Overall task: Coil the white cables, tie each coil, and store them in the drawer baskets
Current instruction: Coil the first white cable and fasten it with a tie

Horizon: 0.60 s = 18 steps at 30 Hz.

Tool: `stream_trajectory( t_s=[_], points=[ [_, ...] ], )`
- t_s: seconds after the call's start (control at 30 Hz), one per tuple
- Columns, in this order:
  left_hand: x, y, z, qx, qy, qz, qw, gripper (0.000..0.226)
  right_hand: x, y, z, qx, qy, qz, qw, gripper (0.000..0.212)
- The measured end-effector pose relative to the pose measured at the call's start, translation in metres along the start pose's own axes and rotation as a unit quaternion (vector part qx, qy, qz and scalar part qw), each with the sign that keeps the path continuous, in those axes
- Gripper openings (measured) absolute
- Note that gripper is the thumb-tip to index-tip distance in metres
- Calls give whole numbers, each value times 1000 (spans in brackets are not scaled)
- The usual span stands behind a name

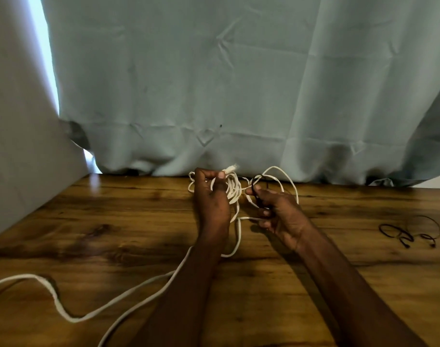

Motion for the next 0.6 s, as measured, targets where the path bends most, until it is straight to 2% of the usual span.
stream_trajectory(
  t_s=[0.1,0.3,0.43,0.5,0.53,0.6],
  points=[
    [9,2,1,8,-33,19,999,11,3,-1,3,-38,-35,53,997,16],
    [12,14,8,34,-38,17,999,8,3,14,8,-11,-63,59,996,10],
    [15,8,6,10,-43,17,999,10,12,23,11,1,-109,88,990,12],
    [22,8,7,7,-74,30,997,12,24,21,14,-39,-182,170,968,16],
    [25,10,7,11,-85,34,996,14,31,19,17,-75,-222,238,943,18],
    [28,15,10,23,-93,38,995,15,41,20,22,-137,-296,377,867,18]
  ],
)
Point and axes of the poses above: each hand's wrist, its own z-axis away from the middle knuckle, its own y-axis out of the palm, x = y × z, the point moved 10 cm from there along -z, towards the middle knuckle, and after that the axes turned 6 degrees about z, right-handed, at the moved point
